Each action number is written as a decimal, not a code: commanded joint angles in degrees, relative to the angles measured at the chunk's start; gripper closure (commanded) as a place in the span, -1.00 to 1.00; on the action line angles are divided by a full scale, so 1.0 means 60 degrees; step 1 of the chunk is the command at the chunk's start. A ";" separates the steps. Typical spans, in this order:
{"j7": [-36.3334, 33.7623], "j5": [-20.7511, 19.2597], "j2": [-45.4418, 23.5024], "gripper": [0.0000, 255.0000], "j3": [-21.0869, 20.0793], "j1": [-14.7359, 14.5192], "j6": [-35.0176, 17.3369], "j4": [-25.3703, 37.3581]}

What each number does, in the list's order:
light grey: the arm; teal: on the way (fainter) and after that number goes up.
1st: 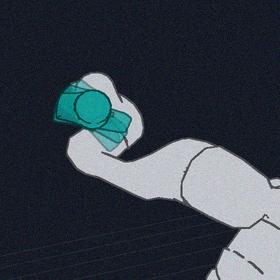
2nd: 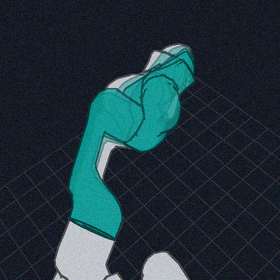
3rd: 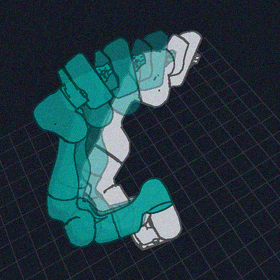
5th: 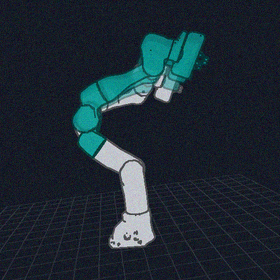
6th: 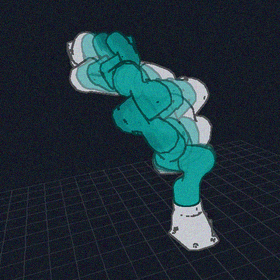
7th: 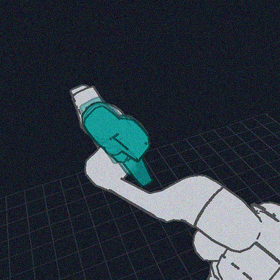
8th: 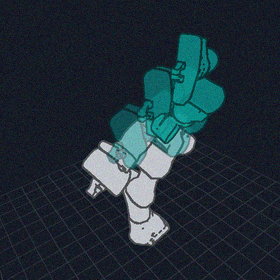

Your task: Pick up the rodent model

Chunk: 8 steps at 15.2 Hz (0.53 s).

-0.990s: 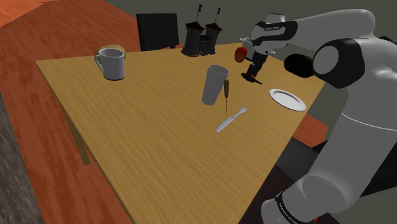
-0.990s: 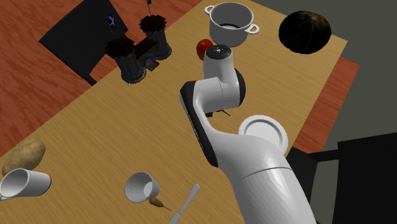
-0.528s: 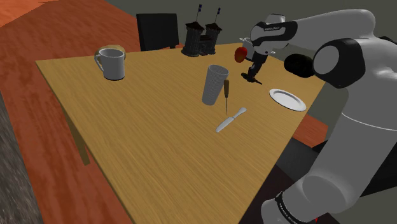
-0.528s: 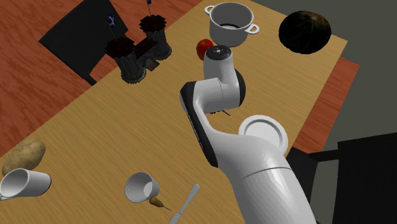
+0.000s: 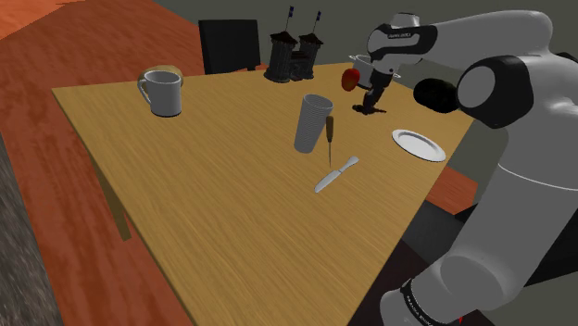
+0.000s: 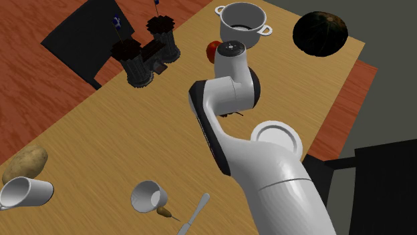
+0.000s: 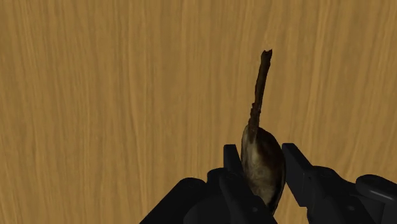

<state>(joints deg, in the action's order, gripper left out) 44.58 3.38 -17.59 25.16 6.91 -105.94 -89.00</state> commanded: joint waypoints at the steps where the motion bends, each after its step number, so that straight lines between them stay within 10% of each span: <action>1: -0.0012 -0.0011 0.0017 1.00 0.0003 0.0000 0.0241 0.0223; 8: 0.0022 -0.0004 -0.0005 1.00 0.0028 0.0063 0.1149 0.1156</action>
<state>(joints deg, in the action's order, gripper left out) 44.72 3.31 -17.48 25.34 7.24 -99.86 -83.00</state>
